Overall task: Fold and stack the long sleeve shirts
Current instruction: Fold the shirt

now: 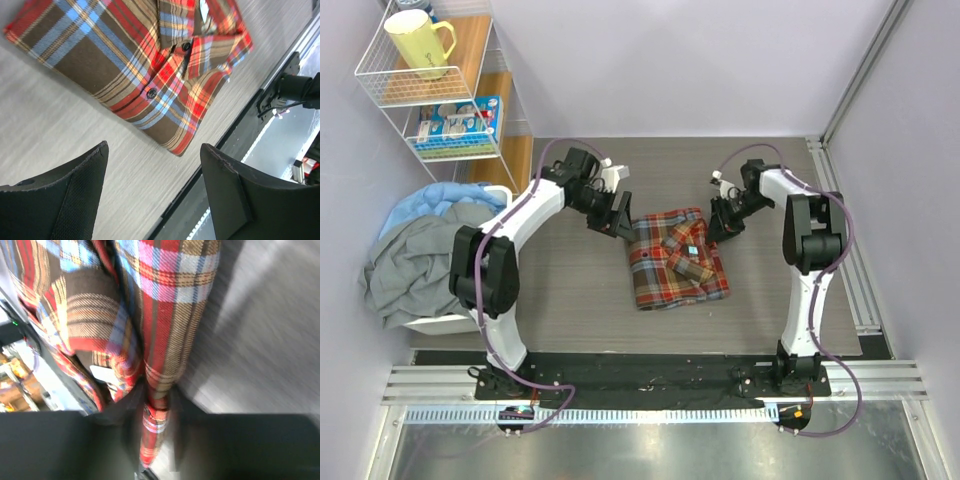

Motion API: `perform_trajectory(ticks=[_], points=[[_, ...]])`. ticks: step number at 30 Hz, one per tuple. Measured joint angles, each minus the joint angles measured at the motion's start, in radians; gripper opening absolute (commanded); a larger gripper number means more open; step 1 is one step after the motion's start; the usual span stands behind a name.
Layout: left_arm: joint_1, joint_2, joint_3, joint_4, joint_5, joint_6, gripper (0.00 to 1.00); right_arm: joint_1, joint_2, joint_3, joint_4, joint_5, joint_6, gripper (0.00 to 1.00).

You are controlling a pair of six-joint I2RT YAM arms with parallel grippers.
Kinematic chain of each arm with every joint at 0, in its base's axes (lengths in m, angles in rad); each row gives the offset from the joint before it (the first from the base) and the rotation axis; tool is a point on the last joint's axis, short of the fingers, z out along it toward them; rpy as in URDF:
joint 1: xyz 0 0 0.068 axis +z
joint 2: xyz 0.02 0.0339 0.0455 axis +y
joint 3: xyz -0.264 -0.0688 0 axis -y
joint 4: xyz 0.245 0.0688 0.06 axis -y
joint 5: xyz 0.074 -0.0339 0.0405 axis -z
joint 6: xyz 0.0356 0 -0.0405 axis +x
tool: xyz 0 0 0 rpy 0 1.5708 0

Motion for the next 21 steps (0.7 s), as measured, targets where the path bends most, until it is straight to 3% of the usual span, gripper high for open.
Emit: perform_trajectory(ticks=[4,7,9,11,13,15,18,21], points=[[0.022,-0.041,-0.069,-0.001,-0.016,0.003,0.73,0.056,0.098,0.171,-0.063,0.040,-0.042,0.10],[0.036,-0.093,-0.122,0.004,-0.023,0.010,0.71,0.107,0.280,0.494,-0.140,0.061,-0.111,0.10],[0.040,-0.123,-0.155,0.016,-0.027,0.021,0.69,0.144,0.378,0.707,-0.197,0.078,-0.181,0.18],[0.040,-0.142,-0.179,0.023,-0.042,0.029,0.68,0.193,0.449,0.888,-0.204,0.118,-0.284,0.33],[0.039,-0.144,-0.183,0.036,-0.072,0.033,0.67,0.232,0.444,0.916,-0.176,0.151,-0.367,0.43],[0.039,-0.137,-0.182,0.063,-0.116,0.035,0.66,0.260,0.382,0.824,-0.093,0.175,-0.404,0.49],[0.039,-0.081,-0.140,0.080,-0.182,0.035,0.64,0.264,0.261,0.665,-0.005,0.208,-0.416,0.51],[0.039,0.028,-0.052,0.115,-0.249,0.047,0.61,0.220,0.179,0.617,0.051,0.241,-0.399,0.51]])
